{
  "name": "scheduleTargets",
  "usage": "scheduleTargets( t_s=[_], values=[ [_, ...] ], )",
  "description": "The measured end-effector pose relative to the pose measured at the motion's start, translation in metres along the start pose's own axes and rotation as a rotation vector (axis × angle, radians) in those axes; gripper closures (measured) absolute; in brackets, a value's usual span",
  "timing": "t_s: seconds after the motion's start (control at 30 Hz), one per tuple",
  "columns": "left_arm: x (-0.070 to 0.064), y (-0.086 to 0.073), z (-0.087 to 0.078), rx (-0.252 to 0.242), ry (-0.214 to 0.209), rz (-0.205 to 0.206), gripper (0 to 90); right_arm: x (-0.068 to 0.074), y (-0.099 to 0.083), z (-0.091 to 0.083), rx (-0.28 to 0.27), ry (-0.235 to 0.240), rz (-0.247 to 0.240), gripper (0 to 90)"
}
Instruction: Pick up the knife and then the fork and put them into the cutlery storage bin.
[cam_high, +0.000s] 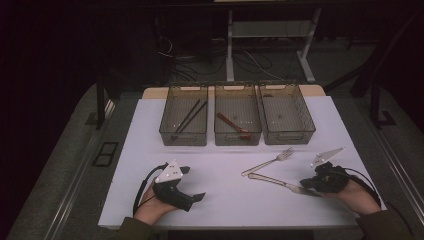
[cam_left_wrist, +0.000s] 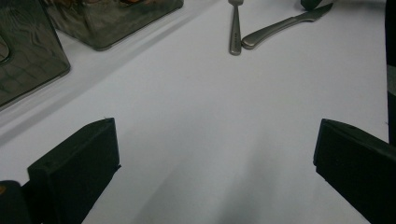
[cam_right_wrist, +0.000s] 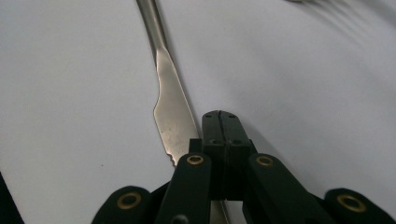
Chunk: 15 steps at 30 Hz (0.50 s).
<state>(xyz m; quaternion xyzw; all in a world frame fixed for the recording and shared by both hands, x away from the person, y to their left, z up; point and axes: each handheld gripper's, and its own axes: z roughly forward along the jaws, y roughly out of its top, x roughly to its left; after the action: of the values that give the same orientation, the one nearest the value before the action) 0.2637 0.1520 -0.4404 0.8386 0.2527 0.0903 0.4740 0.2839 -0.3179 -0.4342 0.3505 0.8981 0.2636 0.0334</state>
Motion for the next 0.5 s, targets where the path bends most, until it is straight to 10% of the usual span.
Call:
scheduleTargets(
  t_s=[0.3, 0.5],
  values=[
    [0.0, 0.0, 0.001, 0.006, -0.001, -0.001, 0.0, 0.003, 0.017, -0.006, -0.076, 0.009, -0.062, 69.8],
    [0.0, 0.0, 0.001, 0.004, 0.0, 0.0, 0.0, 0.015, 0.042, 0.002, -0.011, 0.011, -0.153, 62.3]
  ],
)
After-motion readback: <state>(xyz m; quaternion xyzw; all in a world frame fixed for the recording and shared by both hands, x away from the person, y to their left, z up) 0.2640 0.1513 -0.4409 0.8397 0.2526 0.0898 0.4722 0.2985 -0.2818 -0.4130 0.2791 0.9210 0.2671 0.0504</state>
